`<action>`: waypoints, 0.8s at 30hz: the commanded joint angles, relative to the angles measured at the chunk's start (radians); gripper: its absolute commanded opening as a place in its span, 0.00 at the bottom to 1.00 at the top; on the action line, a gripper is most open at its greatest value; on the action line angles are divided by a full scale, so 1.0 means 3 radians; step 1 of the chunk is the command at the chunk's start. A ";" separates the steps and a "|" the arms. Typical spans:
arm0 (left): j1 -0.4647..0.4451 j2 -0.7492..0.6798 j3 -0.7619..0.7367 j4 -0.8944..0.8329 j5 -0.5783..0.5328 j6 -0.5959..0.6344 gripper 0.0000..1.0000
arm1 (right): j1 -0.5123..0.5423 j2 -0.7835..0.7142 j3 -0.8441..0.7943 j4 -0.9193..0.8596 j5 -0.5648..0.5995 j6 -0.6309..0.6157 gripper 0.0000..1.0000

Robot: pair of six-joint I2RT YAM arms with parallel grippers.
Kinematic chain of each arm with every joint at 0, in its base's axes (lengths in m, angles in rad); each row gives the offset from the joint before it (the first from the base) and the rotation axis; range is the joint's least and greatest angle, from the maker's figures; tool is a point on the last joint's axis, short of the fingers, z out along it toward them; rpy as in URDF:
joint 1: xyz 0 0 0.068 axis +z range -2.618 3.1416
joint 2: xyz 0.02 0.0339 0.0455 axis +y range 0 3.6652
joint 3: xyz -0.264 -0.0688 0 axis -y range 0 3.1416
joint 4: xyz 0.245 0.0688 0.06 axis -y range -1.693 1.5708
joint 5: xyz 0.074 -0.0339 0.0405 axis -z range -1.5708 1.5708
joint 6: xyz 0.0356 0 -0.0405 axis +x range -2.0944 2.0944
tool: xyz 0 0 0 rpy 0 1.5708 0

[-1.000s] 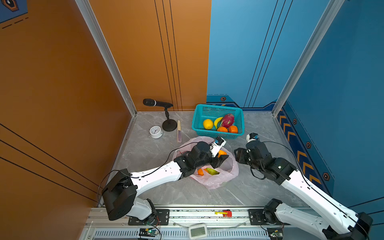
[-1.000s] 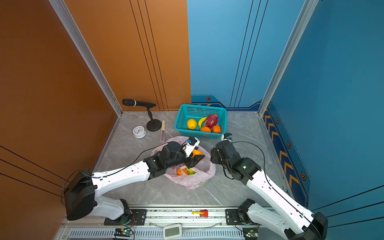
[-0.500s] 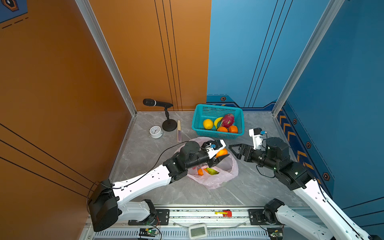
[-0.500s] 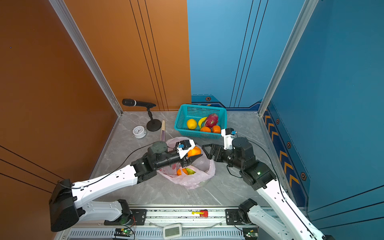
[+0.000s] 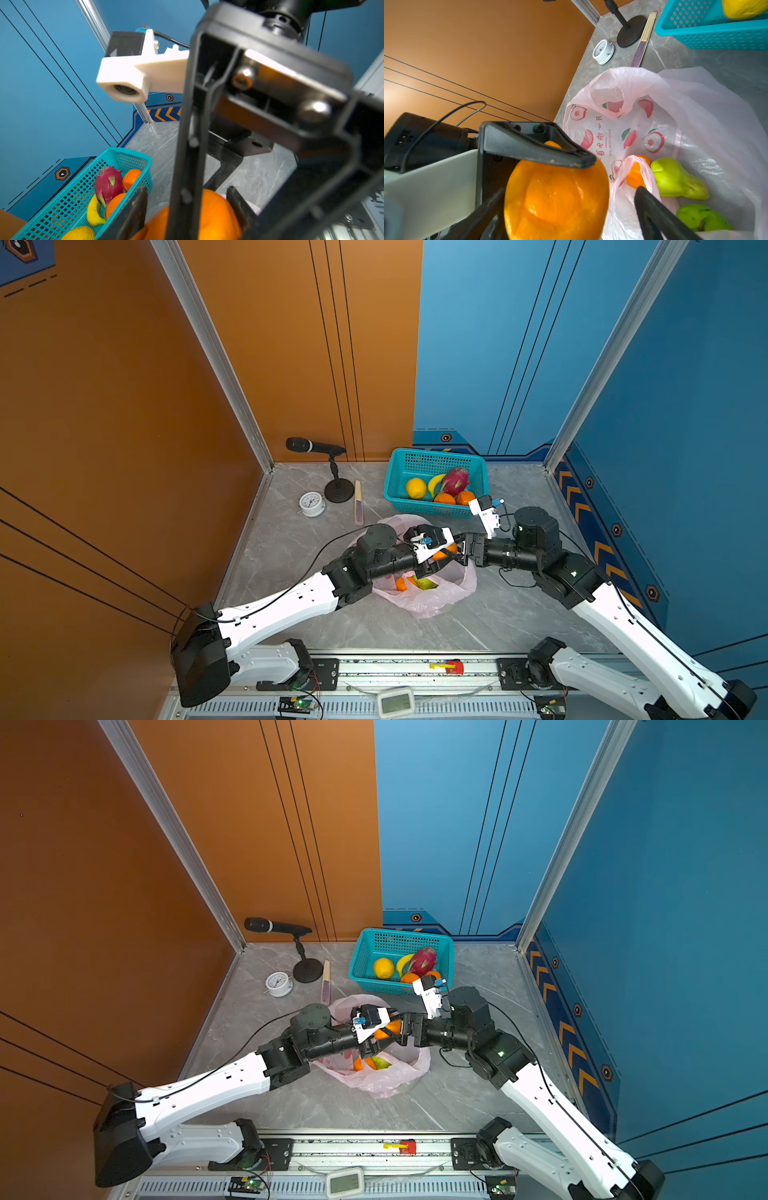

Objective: Untie the knot of the plastic bag and take out the fruit
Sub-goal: 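Grasp the orange fruit with the right gripper while the left gripper holds it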

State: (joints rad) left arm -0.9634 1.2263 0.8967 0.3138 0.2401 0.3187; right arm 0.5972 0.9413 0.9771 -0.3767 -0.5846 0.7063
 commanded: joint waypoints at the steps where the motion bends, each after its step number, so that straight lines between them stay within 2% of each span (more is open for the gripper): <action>1: -0.0056 -0.0080 0.0028 -0.0027 0.0097 0.0107 0.44 | 0.0047 0.0072 0.0102 0.0124 0.0000 -0.0043 0.87; 9: -0.0101 -0.0084 0.0068 -0.0173 -0.0202 0.0126 0.46 | 0.0075 0.0145 0.0077 0.0290 0.0044 0.0007 0.51; 12: -0.0115 -0.0079 0.0079 -0.0259 -0.0455 0.0084 0.57 | 0.0051 0.0150 0.0076 0.0317 0.0103 0.0023 0.46; 18: -0.0114 -0.0158 0.0018 -0.0334 -0.0916 -0.0006 0.83 | -0.0088 0.0143 0.0100 0.0341 0.0188 0.0067 0.43; 20: -0.0112 -0.0210 -0.0002 -0.0373 -0.1011 -0.0023 0.85 | -0.0140 0.0137 0.0101 0.0364 0.0200 0.0079 0.42; 21: -0.0109 -0.0238 -0.0012 -0.0385 -0.1055 -0.0029 0.91 | -0.0166 0.0137 0.0102 0.0383 0.0205 0.0088 0.42; 24: -0.0101 -0.0319 -0.0047 -0.0418 -0.1174 -0.0045 0.94 | -0.0267 0.0149 0.0127 0.0424 0.0219 0.0109 0.42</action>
State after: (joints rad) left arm -0.9897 1.1671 0.8974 0.2089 -0.0349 0.3176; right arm 0.5381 0.9848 0.9791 -0.2985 -0.5449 0.7238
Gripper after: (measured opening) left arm 0.933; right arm 0.514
